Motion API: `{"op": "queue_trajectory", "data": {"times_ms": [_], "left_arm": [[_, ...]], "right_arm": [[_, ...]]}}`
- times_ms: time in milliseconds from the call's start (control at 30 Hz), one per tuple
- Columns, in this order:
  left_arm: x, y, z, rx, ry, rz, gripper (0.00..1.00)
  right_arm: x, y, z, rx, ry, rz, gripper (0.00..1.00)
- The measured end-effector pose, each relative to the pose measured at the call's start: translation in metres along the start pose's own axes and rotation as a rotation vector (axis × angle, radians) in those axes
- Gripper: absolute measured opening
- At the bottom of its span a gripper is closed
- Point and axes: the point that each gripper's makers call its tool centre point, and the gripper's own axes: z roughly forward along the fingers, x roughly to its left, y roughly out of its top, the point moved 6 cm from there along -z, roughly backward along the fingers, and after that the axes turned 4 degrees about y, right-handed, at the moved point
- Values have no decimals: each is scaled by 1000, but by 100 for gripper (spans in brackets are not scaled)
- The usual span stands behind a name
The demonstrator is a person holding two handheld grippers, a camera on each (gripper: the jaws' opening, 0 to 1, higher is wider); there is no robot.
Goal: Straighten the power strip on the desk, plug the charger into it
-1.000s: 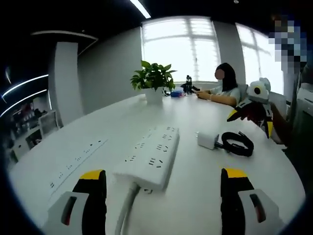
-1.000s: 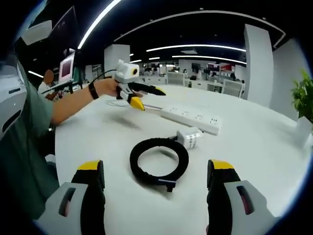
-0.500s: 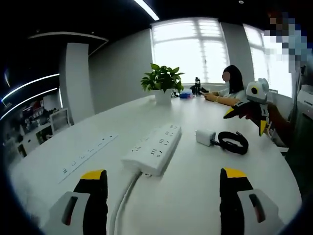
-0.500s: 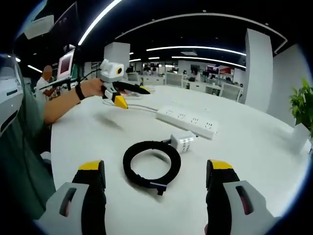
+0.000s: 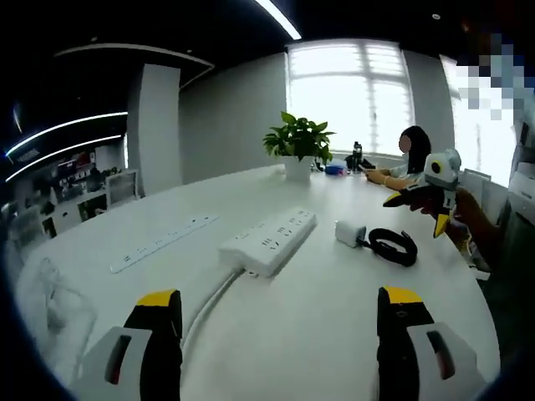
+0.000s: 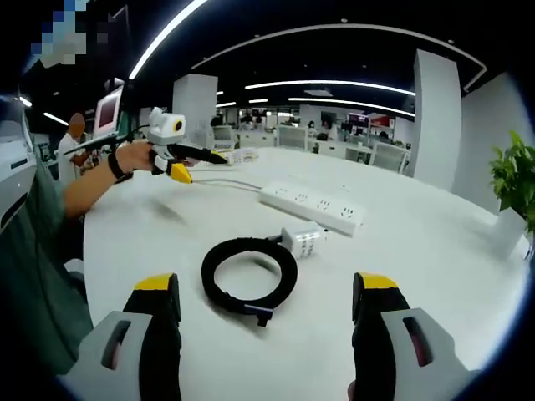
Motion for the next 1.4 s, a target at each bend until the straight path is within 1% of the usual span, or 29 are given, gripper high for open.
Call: {"op": "queue_trajectory", "data": {"times_ms": [33, 100, 167, 233, 367, 500, 567, 700, 833, 933, 1000, 1167, 1267, 1333, 1400], "left_arm": [[-1, -1, -2, -2, 9, 7, 99], [-1, -2, -6, 1, 53, 17, 99], [-6, -4, -11, 3, 60, 26, 99], [-9, -4, -16, -12, 74, 23, 99], [-16, -7, -26, -10, 75, 26, 99], [-13, -12, -35, -7, 99, 15, 99], [-14, -15, -42, -16, 106, 8, 99], [-14, -20, -53, -33, 116, -12, 99], [-14, -25, -62, -21, 130, -19, 99], [-15, -25, -66, -26, 133, -36, 99], [-17, -25, -69, -31, 136, -29, 99], [-19, -24, -74, -34, 141, -24, 99], [-22, -24, -76, -41, 142, -28, 99], [-23, -26, -78, -41, 143, -28, 99], [-22, -28, -78, -41, 145, -33, 99]], "right_arm": [[0, 0, 0, 2, -1, 0, 84], [-2, -1, -1, 10, -2, -6, 85], [-4, -1, -4, 16, -7, -30, 85], [-8, 0, -6, 12, -21, -27, 85], [-9, 0, -5, 22, -23, -30, 85], [-6, 3, -4, 21, -11, -42, 85], [-6, 4, -4, 21, -9, -47, 85], [-10, 2, -3, 35, -22, -40, 84], [-10, 3, -2, 34, -18, -44, 84], [-10, 3, -2, 37, -15, -47, 84], [-12, 3, -4, 32, -31, -39, 84], [-12, 2, -6, 31, -38, -38, 83], [-16, 3, -9, 11, -67, -47, 79], [-18, 3, -9, 4, -69, -41, 78], [-19, 2, -8, 11, -68, -42, 78]]}}
